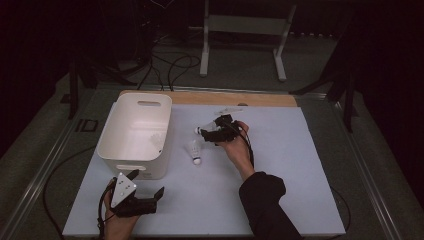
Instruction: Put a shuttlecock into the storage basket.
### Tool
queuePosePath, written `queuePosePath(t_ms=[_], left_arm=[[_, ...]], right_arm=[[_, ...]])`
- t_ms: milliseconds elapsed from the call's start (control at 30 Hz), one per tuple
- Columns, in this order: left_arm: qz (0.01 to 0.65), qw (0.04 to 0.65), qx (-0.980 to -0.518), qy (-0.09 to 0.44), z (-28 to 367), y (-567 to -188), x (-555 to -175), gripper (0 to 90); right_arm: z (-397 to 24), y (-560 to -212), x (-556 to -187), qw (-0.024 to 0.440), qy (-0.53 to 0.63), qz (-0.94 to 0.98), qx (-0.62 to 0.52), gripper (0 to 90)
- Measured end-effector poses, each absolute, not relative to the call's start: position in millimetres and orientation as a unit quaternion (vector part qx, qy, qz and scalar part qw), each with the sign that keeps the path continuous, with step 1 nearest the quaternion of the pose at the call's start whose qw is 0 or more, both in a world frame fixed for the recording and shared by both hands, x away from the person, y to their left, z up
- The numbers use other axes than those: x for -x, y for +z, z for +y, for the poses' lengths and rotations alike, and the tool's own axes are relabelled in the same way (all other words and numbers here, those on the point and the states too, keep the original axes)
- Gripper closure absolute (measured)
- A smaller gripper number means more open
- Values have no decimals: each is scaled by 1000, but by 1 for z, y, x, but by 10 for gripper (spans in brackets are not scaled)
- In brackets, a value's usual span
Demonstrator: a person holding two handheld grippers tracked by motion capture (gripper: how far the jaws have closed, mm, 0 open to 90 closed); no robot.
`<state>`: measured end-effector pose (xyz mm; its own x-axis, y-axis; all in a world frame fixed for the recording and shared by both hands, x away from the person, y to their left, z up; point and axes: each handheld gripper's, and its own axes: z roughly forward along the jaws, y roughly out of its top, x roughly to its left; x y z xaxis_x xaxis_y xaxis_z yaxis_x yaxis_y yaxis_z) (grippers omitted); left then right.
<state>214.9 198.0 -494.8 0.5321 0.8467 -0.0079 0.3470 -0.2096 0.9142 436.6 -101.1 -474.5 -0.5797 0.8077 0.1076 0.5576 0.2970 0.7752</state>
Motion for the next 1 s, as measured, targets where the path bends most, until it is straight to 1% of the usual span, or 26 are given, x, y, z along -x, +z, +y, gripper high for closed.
queuePosePath(t_ms=[600, 700, 767, 1000], left_arm=[[409, 481, -730, 261, 198, -495, -215, 1], [409, 481, -730, 261, 198, -495, -215, 1], [408, 481, -731, 261, 198, -495, -215, 1], [408, 481, -730, 261, 199, -494, -215, 1]], right_arm=[[-99, -483, -439, 146, 388, 797, -440, 174], [-99, -485, -439, 143, 385, 798, -442, 214], [-99, -486, -440, 143, 383, 798, -443, 223], [-97, -492, -441, 131, 375, 802, -446, 335]])
